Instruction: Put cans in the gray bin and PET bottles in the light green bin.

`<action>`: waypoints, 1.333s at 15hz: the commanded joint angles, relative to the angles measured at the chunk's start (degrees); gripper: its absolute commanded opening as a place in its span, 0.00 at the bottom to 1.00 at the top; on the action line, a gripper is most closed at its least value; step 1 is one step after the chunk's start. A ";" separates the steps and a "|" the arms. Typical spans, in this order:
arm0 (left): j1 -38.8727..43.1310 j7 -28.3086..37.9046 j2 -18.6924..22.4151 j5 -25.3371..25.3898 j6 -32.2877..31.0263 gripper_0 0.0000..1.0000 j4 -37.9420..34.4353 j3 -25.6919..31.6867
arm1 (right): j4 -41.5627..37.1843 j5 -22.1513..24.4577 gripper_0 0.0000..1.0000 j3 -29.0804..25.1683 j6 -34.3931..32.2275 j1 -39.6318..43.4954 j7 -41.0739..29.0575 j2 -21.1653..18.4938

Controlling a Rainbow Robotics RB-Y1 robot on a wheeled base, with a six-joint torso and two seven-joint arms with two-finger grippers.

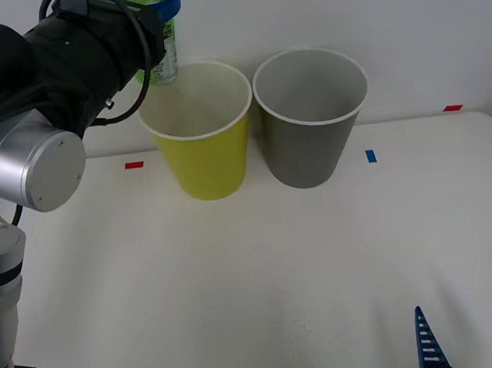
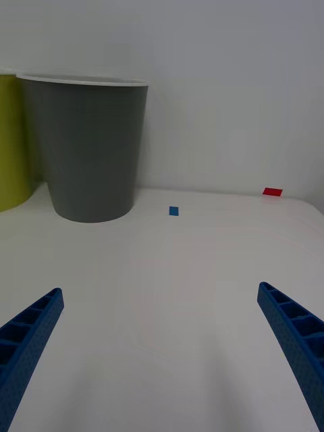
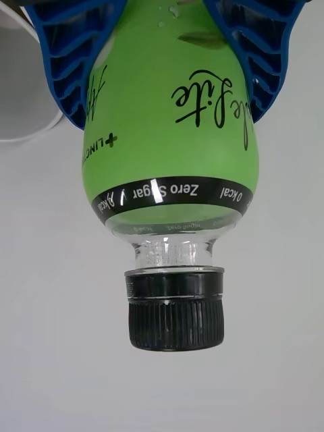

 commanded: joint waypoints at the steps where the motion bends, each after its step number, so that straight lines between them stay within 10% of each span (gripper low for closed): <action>1: -0.42 -0.17 -1.91 -1.08 -3.66 0.00 3.75 -1.10 | 0.00 0.00 1.00 0.00 0.00 0.00 0.00 0.00; 20: -4.38 1.77 -5.69 -8.90 -11.65 0.00 14.65 -6.11 | 0.00 0.00 1.00 0.00 0.00 0.00 0.00 0.00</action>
